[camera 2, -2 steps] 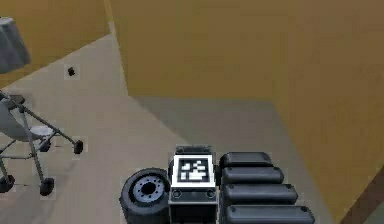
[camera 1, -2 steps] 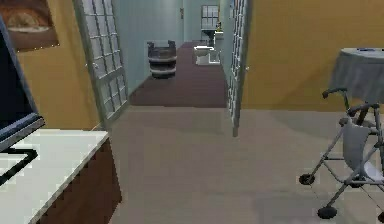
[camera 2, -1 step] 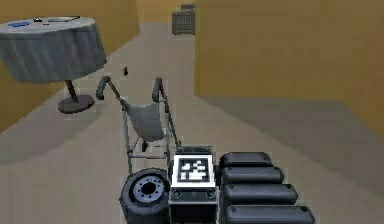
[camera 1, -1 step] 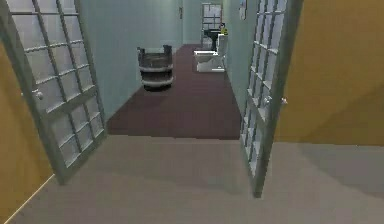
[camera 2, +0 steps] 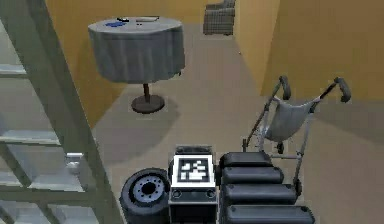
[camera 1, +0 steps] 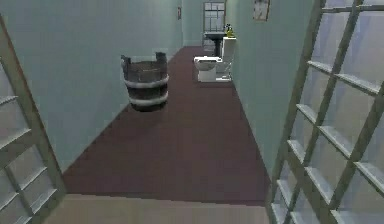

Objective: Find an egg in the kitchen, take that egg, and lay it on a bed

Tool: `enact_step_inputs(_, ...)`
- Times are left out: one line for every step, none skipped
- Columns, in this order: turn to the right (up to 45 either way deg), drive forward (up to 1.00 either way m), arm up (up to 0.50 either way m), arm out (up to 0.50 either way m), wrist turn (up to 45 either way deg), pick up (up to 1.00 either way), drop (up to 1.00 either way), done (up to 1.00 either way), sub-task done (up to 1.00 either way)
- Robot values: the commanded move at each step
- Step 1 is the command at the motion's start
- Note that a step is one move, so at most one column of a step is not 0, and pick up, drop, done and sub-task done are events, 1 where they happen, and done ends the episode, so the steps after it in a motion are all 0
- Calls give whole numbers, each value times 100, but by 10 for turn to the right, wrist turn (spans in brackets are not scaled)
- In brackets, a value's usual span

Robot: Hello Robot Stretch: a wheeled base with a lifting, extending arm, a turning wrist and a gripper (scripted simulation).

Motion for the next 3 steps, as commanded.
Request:
enact_step_inputs(0,15,0,0,0,0,0,0,0)
enact_step_inputs(0,100,0,0,0,0,0,0,0)
enact_step_inputs(0,100,0,0,0,0,0,0,0)
